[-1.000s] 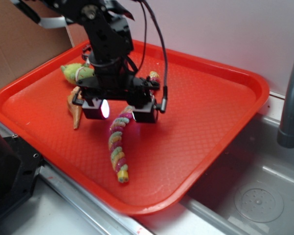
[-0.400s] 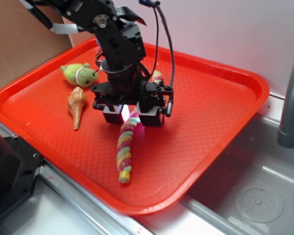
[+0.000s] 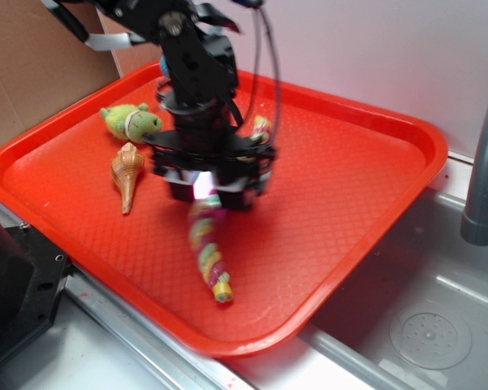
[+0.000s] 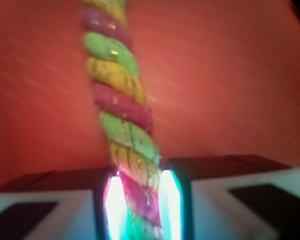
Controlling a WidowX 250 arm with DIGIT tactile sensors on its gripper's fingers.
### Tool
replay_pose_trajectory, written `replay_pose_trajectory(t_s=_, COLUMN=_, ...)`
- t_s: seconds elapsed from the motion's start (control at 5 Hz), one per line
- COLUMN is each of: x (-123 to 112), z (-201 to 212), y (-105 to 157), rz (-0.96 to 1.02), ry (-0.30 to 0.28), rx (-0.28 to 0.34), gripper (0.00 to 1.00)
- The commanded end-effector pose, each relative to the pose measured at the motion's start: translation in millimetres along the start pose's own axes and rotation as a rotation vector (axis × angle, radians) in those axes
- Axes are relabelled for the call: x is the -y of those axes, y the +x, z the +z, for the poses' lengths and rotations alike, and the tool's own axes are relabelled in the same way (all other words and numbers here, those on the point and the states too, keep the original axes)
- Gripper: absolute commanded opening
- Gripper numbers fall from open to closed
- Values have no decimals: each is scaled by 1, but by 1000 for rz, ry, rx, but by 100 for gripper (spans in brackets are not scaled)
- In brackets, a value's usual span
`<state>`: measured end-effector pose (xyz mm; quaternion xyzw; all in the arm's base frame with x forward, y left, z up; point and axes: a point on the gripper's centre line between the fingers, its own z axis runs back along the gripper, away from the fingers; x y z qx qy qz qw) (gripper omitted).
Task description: Grab the multicolored rope.
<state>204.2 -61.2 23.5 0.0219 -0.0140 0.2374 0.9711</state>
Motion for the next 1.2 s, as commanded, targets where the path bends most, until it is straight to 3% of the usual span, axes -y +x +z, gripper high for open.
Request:
replay_pose_trajectory(t_s=0.0, x=-23, z=81, y=27, rz=-180, ry=-72, rx=-13, gripper=0)
replay_pose_trajectory(t_s=0.2, x=-34, z=115, y=23, rz=-238, ry=-54, rx=43, gripper=0)
replay_pose_trajectory(t_s=0.4, x=-49, z=156, y=14, rz=-275, ry=-91, rx=7, gripper=0)
replay_pose_trajectory(t_s=0.6, x=-61, z=183, y=8, rz=-312, ry=-124, rx=37, gripper=0)
replay_pose_trajectory(t_s=0.8, x=-61, z=191, y=5, rz=-316, ry=-179, rx=47, gripper=0)
replay_pose_trajectory(t_s=1.0, x=-61, z=179, y=13, rz=-250, ry=-201, rx=-7, gripper=0)
